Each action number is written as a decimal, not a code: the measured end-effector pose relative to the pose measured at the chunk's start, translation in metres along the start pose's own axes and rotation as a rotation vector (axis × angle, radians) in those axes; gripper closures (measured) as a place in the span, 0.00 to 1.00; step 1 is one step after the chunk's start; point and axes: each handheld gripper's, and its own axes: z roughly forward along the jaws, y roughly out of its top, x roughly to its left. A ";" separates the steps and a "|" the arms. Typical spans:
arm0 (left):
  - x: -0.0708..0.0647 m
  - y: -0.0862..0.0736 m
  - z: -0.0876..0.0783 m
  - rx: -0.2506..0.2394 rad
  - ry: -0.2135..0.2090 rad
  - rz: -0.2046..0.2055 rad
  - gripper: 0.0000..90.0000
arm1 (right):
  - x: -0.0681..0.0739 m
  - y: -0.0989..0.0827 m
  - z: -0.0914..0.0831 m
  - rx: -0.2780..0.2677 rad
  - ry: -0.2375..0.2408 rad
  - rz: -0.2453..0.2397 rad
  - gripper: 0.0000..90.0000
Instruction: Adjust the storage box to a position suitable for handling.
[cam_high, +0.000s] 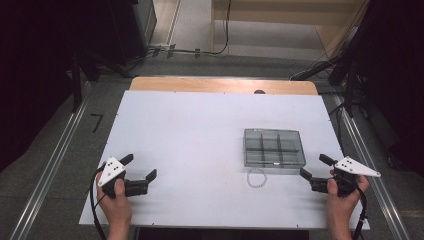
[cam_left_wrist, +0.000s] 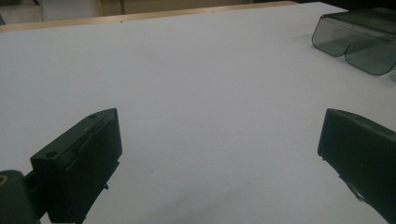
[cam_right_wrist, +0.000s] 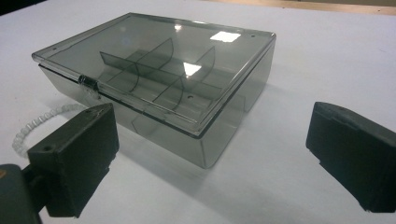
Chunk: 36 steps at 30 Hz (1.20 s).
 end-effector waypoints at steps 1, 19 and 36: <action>0.001 0.000 -0.001 -0.009 -0.007 -0.010 0.00 | 0.002 0.000 0.001 0.006 -0.002 -0.014 0.01; -0.001 0.002 0.008 0.063 -0.054 0.027 0.00 | -0.002 0.008 -0.006 -0.009 0.025 0.044 0.03; 0.004 0.003 0.009 0.043 -0.097 -0.010 0.00 | -0.017 0.052 -0.001 0.057 -0.023 0.097 0.13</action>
